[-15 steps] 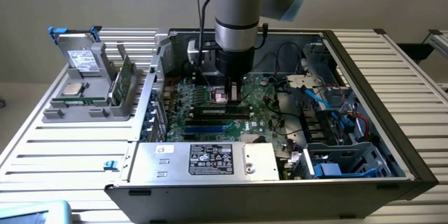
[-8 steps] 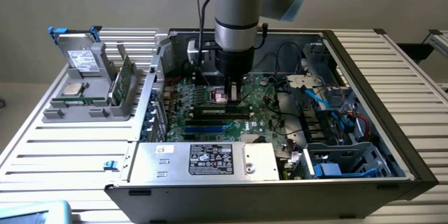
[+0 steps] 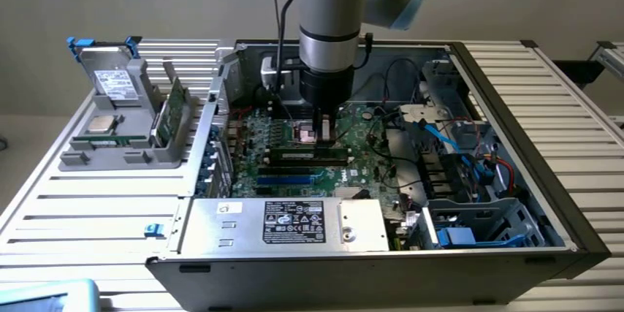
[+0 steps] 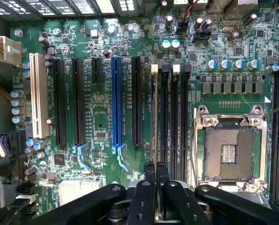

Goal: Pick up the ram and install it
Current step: 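Insert the ram into the slot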

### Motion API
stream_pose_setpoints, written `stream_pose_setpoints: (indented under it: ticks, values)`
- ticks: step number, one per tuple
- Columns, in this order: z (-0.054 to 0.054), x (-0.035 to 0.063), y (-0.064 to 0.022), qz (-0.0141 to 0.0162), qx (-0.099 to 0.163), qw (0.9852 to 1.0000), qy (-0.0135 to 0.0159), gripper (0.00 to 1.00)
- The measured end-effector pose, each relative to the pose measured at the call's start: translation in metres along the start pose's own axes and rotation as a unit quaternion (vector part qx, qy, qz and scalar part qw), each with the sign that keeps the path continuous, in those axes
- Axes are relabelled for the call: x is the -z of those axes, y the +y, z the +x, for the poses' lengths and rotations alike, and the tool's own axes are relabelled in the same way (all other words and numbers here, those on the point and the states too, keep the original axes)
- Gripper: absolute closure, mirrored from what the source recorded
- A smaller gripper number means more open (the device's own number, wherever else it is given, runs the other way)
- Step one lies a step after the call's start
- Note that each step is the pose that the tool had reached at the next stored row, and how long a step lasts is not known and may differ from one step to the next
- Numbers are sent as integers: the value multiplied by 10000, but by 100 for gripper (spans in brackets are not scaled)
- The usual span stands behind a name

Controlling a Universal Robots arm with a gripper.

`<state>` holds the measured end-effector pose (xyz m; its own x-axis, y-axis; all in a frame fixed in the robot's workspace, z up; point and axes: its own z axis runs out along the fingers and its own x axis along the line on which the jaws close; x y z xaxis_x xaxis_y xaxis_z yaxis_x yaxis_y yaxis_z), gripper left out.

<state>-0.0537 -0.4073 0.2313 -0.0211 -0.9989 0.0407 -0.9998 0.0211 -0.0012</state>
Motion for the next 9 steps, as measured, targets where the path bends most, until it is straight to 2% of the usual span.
stream_pose_setpoints:
  ticks: [9]
  values:
    - [-4, -3, 5, 0, 0, 10000, 0, 87]
